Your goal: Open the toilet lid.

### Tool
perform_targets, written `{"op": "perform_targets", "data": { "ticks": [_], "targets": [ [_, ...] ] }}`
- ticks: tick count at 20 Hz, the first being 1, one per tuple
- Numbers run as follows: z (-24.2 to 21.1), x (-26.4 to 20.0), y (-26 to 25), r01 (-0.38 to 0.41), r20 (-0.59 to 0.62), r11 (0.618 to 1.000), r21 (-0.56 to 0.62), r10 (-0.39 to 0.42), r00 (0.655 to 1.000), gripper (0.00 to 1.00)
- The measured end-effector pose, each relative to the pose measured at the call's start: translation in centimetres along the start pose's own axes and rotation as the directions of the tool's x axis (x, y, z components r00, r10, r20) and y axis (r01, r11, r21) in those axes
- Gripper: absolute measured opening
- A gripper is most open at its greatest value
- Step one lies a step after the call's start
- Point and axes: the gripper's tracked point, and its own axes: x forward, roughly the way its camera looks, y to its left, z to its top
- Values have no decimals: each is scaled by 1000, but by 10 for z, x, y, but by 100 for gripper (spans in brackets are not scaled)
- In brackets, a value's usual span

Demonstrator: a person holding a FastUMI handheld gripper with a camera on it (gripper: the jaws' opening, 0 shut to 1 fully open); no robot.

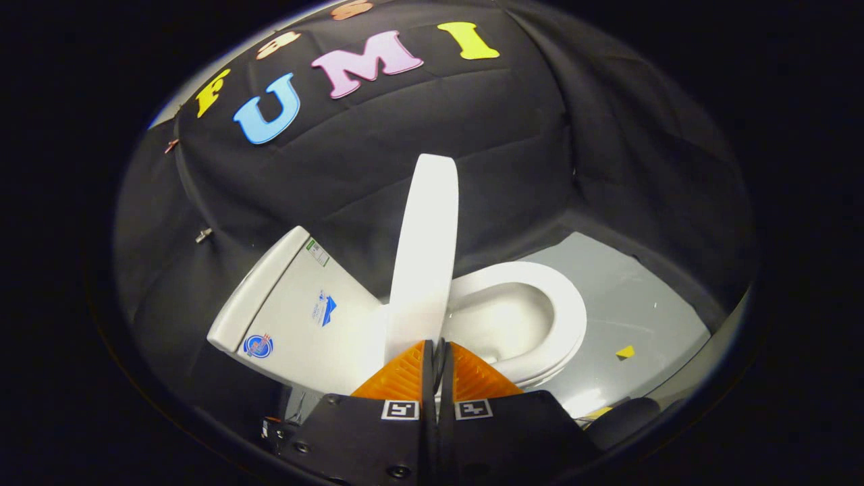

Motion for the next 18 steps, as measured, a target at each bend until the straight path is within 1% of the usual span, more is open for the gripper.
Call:
{"op": "perform_targets", "data": {
  "ticks": [4, 6, 12, 18],
  "targets": [
    [6, -8, 32, 5, 38, 995, -100, -1, 999, 5],
    [6, -10, 47, 19, 61, 986, -165, -9, 998, 5],
    [3, -12, 93, 60, 104, 934, -351, -24, 994, 5],
    [-5, -13, 130, 64, 125, 903, -426, -11, 992, 5]
  ]
}}
